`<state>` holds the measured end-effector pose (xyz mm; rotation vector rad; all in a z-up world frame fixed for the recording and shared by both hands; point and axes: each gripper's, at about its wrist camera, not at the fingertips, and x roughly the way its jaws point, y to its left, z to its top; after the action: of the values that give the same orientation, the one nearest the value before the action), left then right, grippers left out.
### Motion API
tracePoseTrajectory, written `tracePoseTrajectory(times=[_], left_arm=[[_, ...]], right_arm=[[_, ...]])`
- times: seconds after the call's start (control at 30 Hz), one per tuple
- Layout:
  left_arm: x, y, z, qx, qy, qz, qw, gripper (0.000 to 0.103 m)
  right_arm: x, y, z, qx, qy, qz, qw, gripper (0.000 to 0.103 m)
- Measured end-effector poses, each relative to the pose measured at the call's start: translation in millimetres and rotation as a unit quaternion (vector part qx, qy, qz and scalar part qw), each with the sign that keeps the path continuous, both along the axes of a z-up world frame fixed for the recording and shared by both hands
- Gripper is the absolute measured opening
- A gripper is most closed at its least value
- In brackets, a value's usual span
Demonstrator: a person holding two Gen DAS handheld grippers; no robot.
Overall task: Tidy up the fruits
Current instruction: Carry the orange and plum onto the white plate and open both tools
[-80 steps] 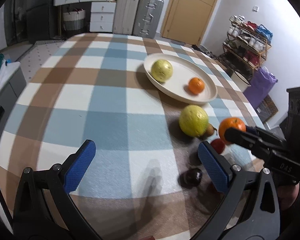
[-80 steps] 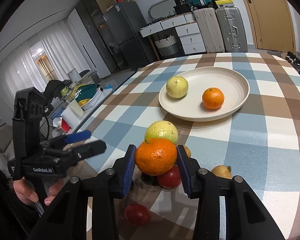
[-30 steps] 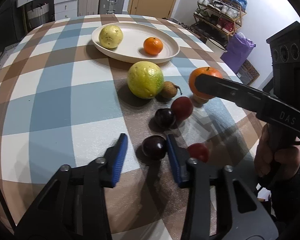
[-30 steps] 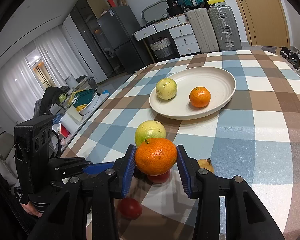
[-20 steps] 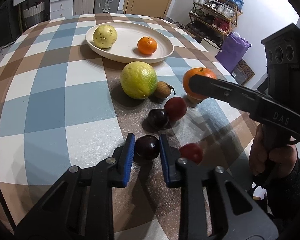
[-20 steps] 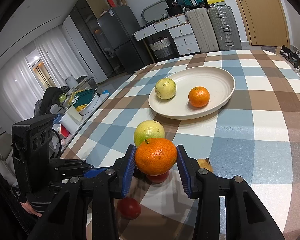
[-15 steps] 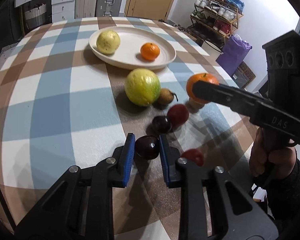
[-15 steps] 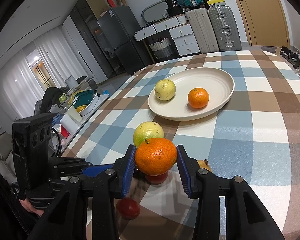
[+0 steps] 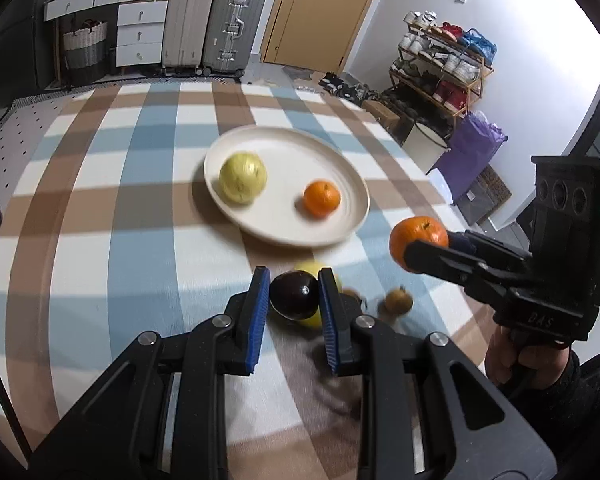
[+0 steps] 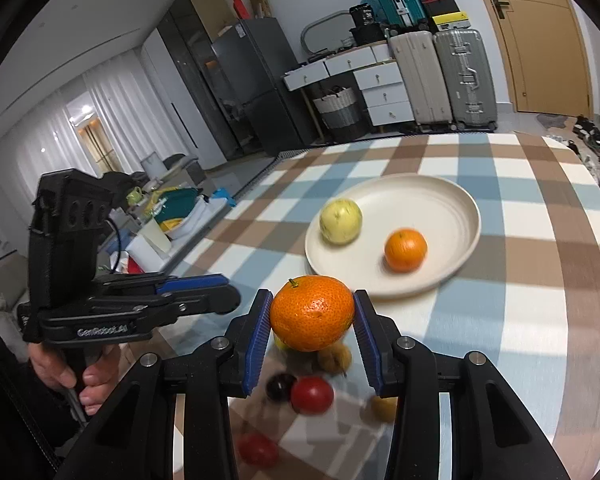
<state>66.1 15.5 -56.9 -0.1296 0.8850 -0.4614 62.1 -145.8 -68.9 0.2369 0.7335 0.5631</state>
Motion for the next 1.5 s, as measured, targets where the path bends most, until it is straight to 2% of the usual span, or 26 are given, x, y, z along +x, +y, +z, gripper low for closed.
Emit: tracePoseTrajectory(times=[0.3,0.47,0.6,1.1,1.5], left_arm=[[54.6,-25.6,27.0,0.017,-0.021,-0.012,0.9996,0.022],[91.2,-42.1,23.6,0.012,0.003,-0.016,0.9998,0.022],[114.1,-56.5,19.9,0.02,0.007,-0.027,0.9994,0.022],[177.9,-79.5,-5.0,0.033,0.028,-0.046,0.998,0.022],[196.6,-89.2,-33.3,0.037,0.053,-0.058,0.9962,0.022]], right_arm=[[42.1,-8.0,26.7,0.001,-0.021,-0.007,1.0,0.041],[69.1,-11.2,32.7,-0.003,-0.023,-0.011,1.0,0.041],[87.2,-12.8,32.8,-0.012,-0.022,-0.015,1.0,0.041],[140.7,-31.8,2.7,-0.007,0.016,-0.035,0.999,0.041],[157.1,-35.2,-24.6,-0.021,0.046,-0.042,0.998,0.041]])
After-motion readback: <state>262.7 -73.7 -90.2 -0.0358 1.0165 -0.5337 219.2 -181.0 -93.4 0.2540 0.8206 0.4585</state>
